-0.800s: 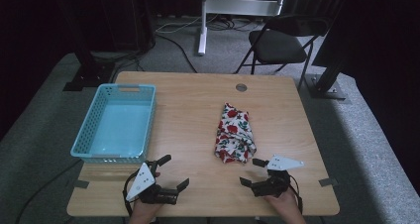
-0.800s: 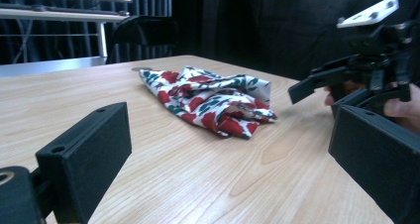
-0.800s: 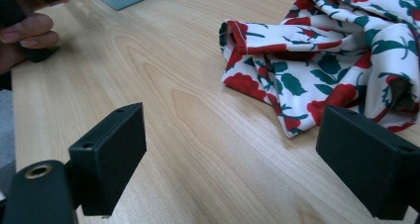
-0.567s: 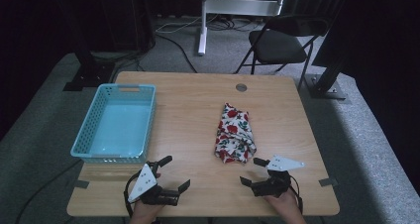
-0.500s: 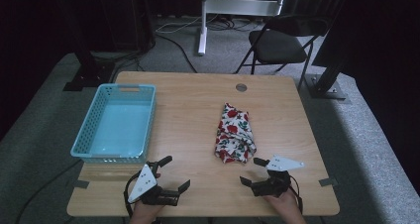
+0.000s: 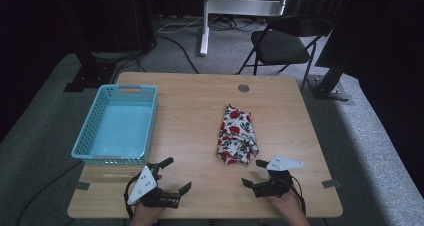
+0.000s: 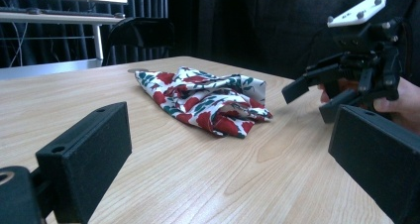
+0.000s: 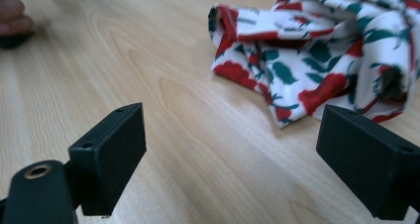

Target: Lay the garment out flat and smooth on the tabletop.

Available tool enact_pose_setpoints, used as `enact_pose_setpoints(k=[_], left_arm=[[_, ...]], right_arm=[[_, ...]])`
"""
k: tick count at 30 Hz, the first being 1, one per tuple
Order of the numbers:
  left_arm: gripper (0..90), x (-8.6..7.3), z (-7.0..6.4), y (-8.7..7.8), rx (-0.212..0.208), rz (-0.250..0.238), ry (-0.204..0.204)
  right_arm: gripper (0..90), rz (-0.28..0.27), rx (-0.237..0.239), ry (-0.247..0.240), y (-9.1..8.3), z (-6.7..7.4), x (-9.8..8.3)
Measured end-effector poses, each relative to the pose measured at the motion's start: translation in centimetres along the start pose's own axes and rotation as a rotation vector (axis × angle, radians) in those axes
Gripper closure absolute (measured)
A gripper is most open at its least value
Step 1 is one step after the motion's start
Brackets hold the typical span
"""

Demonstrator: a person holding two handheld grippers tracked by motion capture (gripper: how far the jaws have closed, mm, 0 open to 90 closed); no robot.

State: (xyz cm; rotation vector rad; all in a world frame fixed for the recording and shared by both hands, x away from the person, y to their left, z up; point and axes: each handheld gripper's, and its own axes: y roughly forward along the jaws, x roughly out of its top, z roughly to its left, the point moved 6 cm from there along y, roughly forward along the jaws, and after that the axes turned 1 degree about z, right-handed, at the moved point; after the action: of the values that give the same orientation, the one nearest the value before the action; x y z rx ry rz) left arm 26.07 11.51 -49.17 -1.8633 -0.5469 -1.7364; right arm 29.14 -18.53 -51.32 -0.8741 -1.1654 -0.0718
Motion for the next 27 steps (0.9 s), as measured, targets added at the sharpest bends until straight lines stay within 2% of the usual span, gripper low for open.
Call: enact_pose_setpoints(k=[5,9,14,22,27], left_arm=[[3.4,0.0,-0.1,0.0,0.001,0.001,0.011],[3.4,0.0,-0.1,0.1,0.003,-0.002,0.004],[3.4,0.0,0.0,0.0,0.002,-0.001,0.001],[3.4,0.0,0.0,0.0,0.001,-0.002,-0.005],[3.4,0.0,0.1,0.0,0.009,-0.004,-0.01]], right_arm=[[12.0,0.045,0.012,-0.03,0.5,1.2,0.0],[12.1,0.043,0.05,-0.034,0.8,1.9,0.3],[12.2,0.023,0.063,-0.05,1.0,2.7,1.2],[12.2,-0.031,0.052,-0.06,0.4,2.6,2.7],[12.2,-0.057,0.023,-0.053,-0.2,1.9,3.3]])
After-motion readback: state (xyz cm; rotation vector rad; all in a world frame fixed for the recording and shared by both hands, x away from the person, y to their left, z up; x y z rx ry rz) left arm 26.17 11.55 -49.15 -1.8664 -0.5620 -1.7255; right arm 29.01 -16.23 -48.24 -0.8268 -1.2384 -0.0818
